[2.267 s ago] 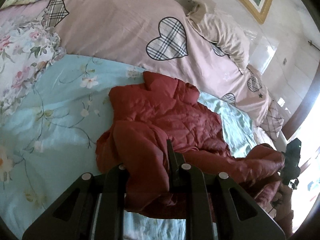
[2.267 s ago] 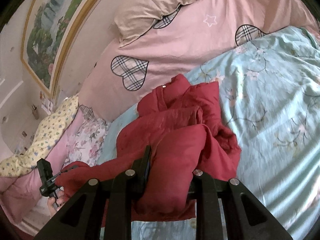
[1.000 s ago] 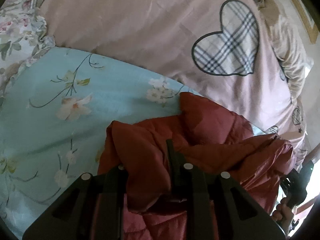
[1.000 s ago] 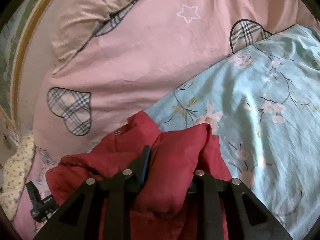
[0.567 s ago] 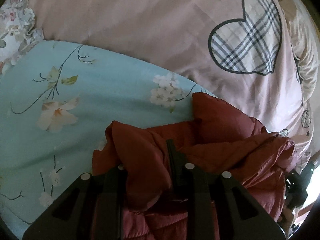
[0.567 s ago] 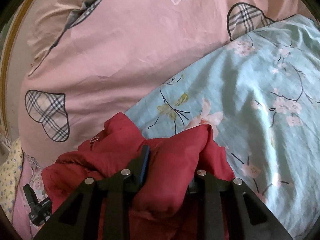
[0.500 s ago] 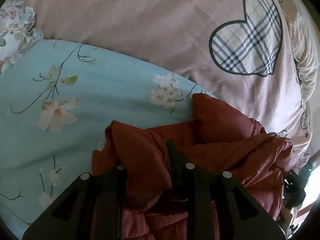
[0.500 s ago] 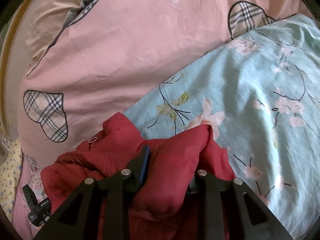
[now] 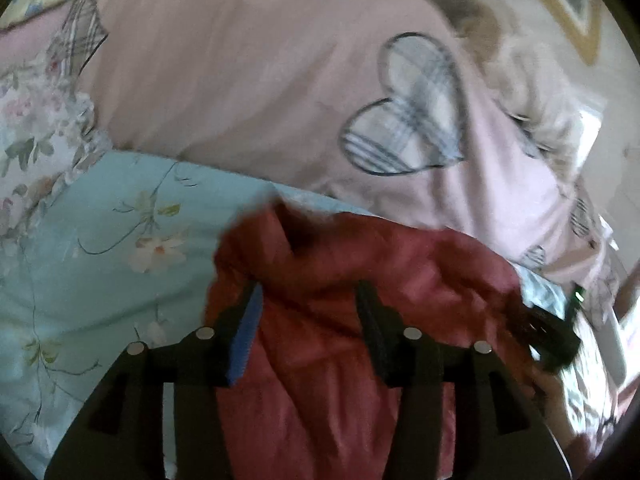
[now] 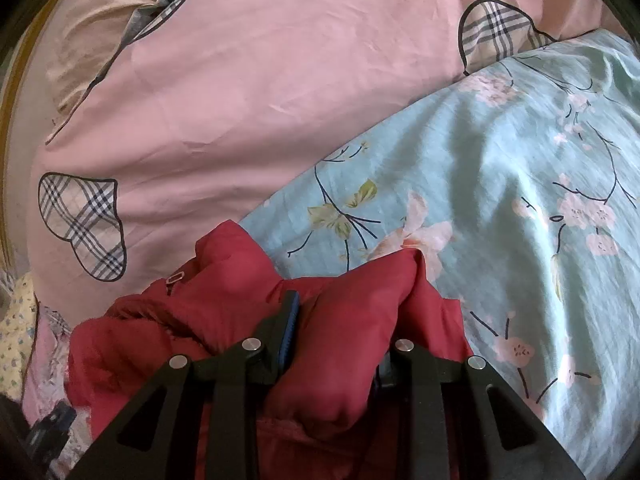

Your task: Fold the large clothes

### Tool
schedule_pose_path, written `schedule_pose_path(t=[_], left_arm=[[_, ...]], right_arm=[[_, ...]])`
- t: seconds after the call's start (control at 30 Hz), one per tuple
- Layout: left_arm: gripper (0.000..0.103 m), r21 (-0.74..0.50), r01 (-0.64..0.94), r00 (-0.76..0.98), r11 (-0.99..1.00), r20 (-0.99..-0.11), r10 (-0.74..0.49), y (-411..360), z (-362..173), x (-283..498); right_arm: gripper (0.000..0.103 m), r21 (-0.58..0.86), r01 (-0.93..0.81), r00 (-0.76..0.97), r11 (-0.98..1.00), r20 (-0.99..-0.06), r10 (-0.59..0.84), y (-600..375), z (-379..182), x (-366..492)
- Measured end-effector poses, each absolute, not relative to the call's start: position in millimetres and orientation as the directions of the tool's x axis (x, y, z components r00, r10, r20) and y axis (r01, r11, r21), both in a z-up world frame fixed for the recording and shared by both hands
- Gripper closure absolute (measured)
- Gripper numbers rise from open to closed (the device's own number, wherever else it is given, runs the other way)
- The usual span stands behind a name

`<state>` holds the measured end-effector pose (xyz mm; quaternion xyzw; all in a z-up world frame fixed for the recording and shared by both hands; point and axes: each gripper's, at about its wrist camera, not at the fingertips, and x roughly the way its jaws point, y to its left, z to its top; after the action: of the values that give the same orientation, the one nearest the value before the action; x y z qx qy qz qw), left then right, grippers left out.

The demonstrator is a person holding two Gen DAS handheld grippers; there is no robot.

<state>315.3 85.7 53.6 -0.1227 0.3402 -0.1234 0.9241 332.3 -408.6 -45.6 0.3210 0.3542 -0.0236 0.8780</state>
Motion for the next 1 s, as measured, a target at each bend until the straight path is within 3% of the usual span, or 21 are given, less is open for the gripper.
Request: schedule_pose_path(t=[0.23,0.4,0.5,0.57,0.6,0.73,0.83,1.0], left_arm=[[0.054,-0.23,0.287,0.641,0.93,-0.676,-0.365,27,23,290],[0.054,-0.125,0.224,0.647,0.967,-0.723,-0.243,11,-11,311],[0.054,-0.132,0.202,0.654,0.97,-0.719,-0.234,12,-18,320],[0.054,-0.118,0.197,0.661,0.973,-0.717,-0.22,9,-18,321],[0.054,-0.109,0.196,0.663,0.975,-0.717,-0.214,7,-18,321],[0.054,-0.106,0.187,0.665,0.977,-0.718,-0.205,7,-19,328],[0.054,-0.099,0.192,0.663,0.976,-0.721,-0.204,7,-19,328],[0.055,-0.142,0.172,0.679,0.975,-0.7,-0.222,31,-9,327]], right_arm=[[0.071,0.531,0.26,0.745,0.806,-0.642,0.182,-406,-39,332],[0.062,0.548,0.23,0.778,0.804,-0.6,0.186,-408,-4,308],[0.047,0.505,0.177,0.815,0.845,-0.557,0.162,-396,27,281],[0.031,0.436,0.135,0.821,0.89,-0.552,0.146,-379,39,268],[0.029,0.395,0.092,0.819,0.914,-0.552,0.156,-366,42,263],[0.029,0.223,-0.063,0.727,0.973,-0.657,0.198,-309,24,271],[0.03,0.099,-0.113,0.645,0.989,-0.75,0.149,-286,-4,291],[0.03,0.117,-0.021,0.643,0.993,-0.759,0.103,-315,-22,313]])
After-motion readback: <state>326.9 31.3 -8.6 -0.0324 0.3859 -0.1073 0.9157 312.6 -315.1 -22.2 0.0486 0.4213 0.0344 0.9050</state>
